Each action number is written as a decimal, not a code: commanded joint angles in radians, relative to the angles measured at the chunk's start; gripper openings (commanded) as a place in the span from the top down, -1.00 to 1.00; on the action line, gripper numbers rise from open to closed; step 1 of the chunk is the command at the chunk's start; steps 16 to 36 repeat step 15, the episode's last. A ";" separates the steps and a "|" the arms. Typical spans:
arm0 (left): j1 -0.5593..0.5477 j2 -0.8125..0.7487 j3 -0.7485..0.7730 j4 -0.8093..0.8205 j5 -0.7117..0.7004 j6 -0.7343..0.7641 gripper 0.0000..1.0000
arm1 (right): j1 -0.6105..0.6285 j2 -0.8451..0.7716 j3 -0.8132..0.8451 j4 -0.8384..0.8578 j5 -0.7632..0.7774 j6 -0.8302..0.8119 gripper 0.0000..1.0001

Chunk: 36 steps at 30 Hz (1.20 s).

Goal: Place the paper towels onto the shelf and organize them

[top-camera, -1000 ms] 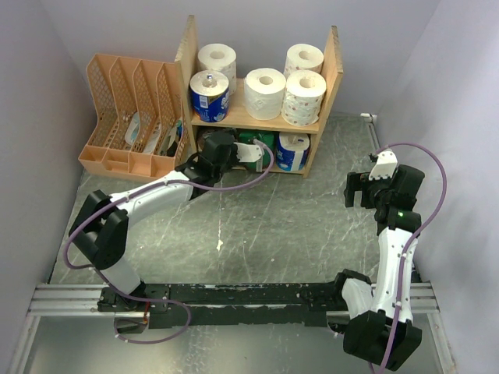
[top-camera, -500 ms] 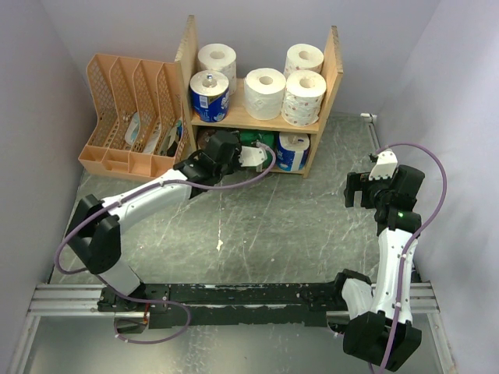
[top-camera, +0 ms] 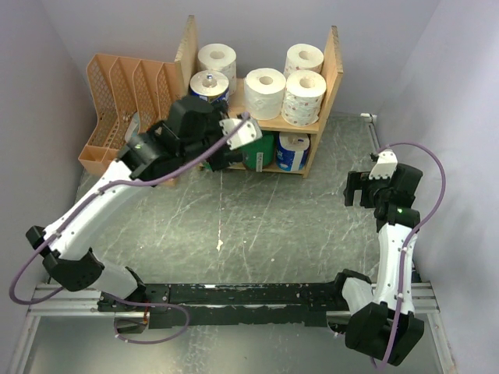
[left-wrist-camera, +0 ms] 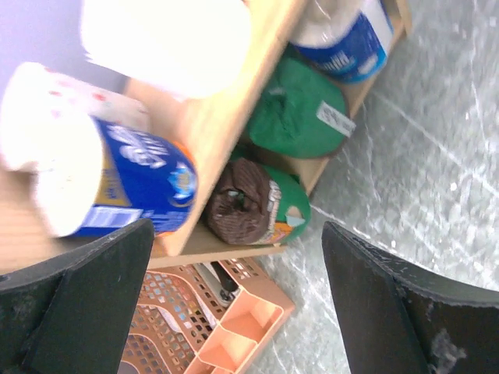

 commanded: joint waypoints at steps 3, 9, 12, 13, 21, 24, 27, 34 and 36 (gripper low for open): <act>-0.006 -0.010 0.384 -0.112 -0.076 -0.132 -1.00 | -0.013 0.013 -0.013 0.040 0.038 0.041 -1.00; -0.005 0.017 0.756 -0.143 -0.119 -0.160 -1.00 | -0.013 0.048 -0.009 0.015 0.009 0.010 -1.00; -0.005 0.003 0.824 -0.143 -0.149 -0.151 -1.00 | -0.013 0.038 -0.018 0.017 0.006 -0.001 -1.00; -0.001 0.000 0.841 -0.142 -0.160 -0.150 -1.00 | -0.013 0.030 -0.022 0.021 0.010 0.000 -1.00; 0.013 -0.009 0.869 -0.141 -0.171 -0.147 -0.99 | -0.013 0.019 -0.017 0.025 0.023 0.011 -1.00; 0.013 -0.009 0.869 -0.141 -0.171 -0.147 -0.99 | -0.013 0.019 -0.017 0.025 0.023 0.011 -1.00; 0.013 -0.009 0.869 -0.141 -0.171 -0.147 -0.99 | -0.013 0.019 -0.017 0.025 0.023 0.011 -1.00; 0.013 -0.009 0.869 -0.141 -0.171 -0.147 -0.99 | -0.013 0.019 -0.017 0.025 0.023 0.011 -1.00; 0.013 -0.009 0.869 -0.141 -0.171 -0.147 -0.99 | -0.013 0.019 -0.017 0.025 0.023 0.011 -1.00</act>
